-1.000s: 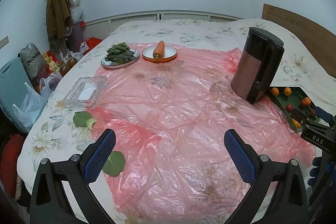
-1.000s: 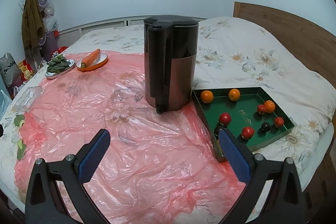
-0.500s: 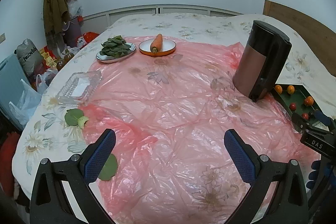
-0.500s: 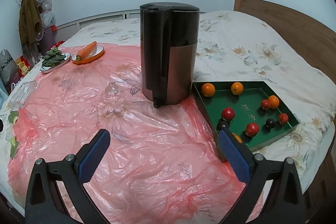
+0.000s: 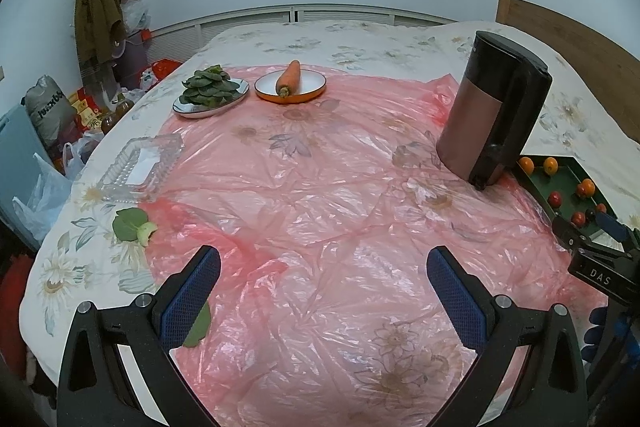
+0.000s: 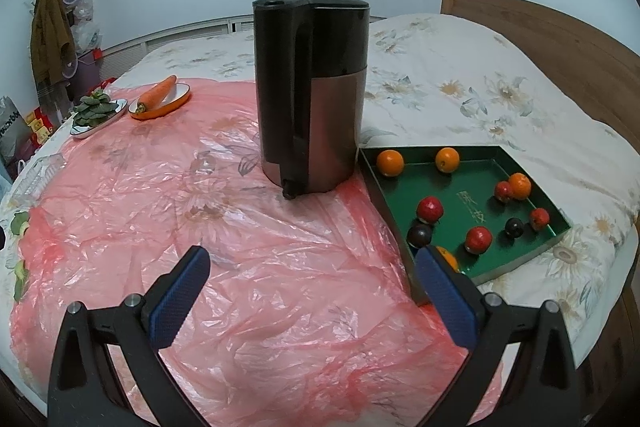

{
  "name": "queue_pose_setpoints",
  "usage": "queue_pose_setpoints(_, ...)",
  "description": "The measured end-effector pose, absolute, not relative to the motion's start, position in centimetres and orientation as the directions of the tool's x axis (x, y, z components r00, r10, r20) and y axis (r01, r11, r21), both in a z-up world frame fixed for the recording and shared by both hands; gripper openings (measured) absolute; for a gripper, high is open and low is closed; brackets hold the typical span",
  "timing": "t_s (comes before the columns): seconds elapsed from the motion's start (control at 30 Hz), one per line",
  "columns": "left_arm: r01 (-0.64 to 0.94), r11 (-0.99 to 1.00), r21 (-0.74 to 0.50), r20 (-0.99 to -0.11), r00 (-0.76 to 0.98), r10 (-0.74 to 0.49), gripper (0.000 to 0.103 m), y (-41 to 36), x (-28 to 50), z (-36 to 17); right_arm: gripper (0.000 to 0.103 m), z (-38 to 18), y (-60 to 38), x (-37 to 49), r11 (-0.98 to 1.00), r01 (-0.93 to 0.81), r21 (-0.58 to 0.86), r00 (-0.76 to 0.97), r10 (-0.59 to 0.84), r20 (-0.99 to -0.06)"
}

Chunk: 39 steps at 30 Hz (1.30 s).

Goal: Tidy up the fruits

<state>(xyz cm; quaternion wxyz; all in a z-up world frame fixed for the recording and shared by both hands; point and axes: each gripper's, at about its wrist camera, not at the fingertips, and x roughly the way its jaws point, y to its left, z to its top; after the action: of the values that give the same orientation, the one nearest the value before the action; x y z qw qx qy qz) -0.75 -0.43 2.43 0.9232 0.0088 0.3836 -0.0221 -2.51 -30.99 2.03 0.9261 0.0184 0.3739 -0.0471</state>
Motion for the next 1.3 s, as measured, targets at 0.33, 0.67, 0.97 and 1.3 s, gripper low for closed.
queue_pose_setpoints(0.33, 0.047, 0.999, -0.005, -0.714, 0.7, -0.036, 0.102, -0.54, -0.81, 2.22, 0.103, 2.01, -31.25, -2.57, 0.994, 0.107, 0.0, 0.715, -0.078, -0.694)
queue_pose_setpoints(0.67, 0.049, 0.999, -0.004, -0.716, 0.697, -0.037, 0.102, -0.64, -0.81, 2.12, 0.103, 1.91, -31.49, -2.53, 0.994, 0.111, -0.003, 0.715, -0.082, -0.694)
queue_pose_setpoints(0.97, 0.051, 0.999, -0.006, -0.719, 0.694, -0.04, 0.102, -0.68, -0.77, 2.02, 0.103, 1.8, -31.4, -2.34, 0.994, 0.104, -0.012, 0.713, -0.083, -0.696)
queue_pose_setpoints(1.3, 0.055, 0.998, -0.011, -0.726, 0.686, -0.046, 0.102, -0.17, -0.36, 1.59, 0.103, 1.77, -31.23, -2.19, 0.995, 0.102, -0.02, 0.71, -0.086, -0.699)
